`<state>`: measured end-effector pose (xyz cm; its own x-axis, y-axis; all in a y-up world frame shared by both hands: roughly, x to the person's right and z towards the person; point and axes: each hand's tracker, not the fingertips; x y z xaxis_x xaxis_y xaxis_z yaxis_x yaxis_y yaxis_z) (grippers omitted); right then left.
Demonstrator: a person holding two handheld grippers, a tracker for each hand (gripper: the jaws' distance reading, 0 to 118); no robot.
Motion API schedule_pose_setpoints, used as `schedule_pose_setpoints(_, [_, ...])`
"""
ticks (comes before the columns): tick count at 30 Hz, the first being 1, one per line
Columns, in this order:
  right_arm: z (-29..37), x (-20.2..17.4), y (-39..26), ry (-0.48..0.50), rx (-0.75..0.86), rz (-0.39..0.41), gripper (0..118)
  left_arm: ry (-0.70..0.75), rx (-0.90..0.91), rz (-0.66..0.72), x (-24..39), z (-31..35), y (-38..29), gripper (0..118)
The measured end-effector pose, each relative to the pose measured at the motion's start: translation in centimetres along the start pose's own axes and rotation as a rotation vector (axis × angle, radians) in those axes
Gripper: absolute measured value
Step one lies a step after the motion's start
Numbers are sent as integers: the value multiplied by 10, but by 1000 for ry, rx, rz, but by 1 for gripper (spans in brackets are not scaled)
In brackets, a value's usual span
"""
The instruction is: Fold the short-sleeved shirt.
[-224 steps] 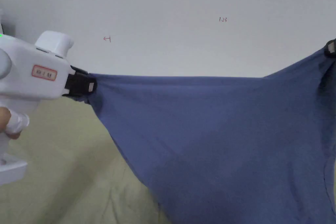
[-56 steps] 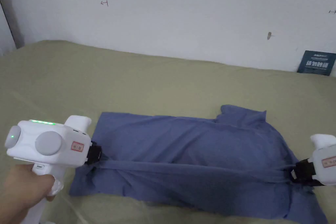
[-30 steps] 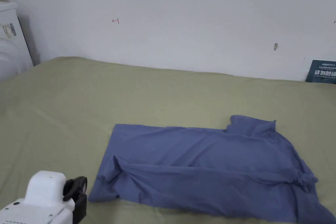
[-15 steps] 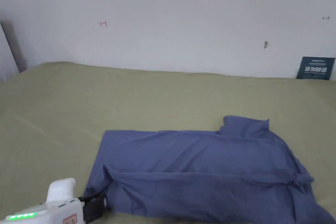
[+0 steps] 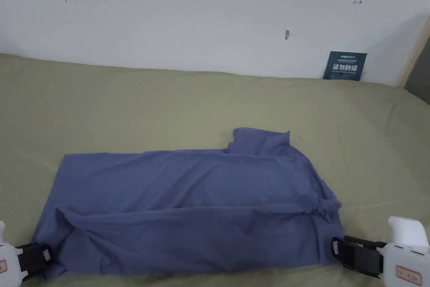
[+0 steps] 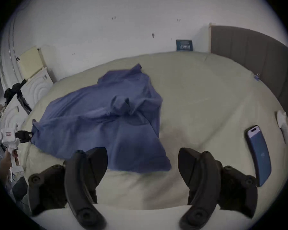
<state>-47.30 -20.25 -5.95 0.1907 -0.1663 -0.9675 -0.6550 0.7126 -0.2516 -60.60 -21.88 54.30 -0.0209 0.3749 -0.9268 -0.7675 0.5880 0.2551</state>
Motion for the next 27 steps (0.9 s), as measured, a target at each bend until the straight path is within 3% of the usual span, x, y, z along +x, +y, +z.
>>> schedule_pose_setpoints(1, [-10,-1,1,-10,-6,3,89,0,-3,-6,0,0,1,0])
schedule_pose_setpoints(2, [-21,1,1,8,-30,0,78,3,-4,-24,-1,-2,0,0])
schedule_pose_setpoints(5, [-50,12,0,-8,-133,-25,19,15,-12,-77,2,-2,0,0])
schedule_pose_setpoints(6, [-48,10,1,-113,-131,3,11,16,-14,-80,3,-2,-1,0])
schedule_pose_setpoints(8, [-30,13,8,-17,-64,-38,11,22,-21,-113,5,2,0,0])
schedule_pose_setpoints(10, [-14,3,12,-61,-35,-5,11,27,-21,-160,8,8,1,0])
schedule_pose_setpoints(14, [26,-18,22,-32,22,75,10,15,-12,-203,5,33,5,0])
schedule_pose_setpoints(27, [129,-7,3,56,-12,63,10,-100,25,-176,-32,136,-14,0])
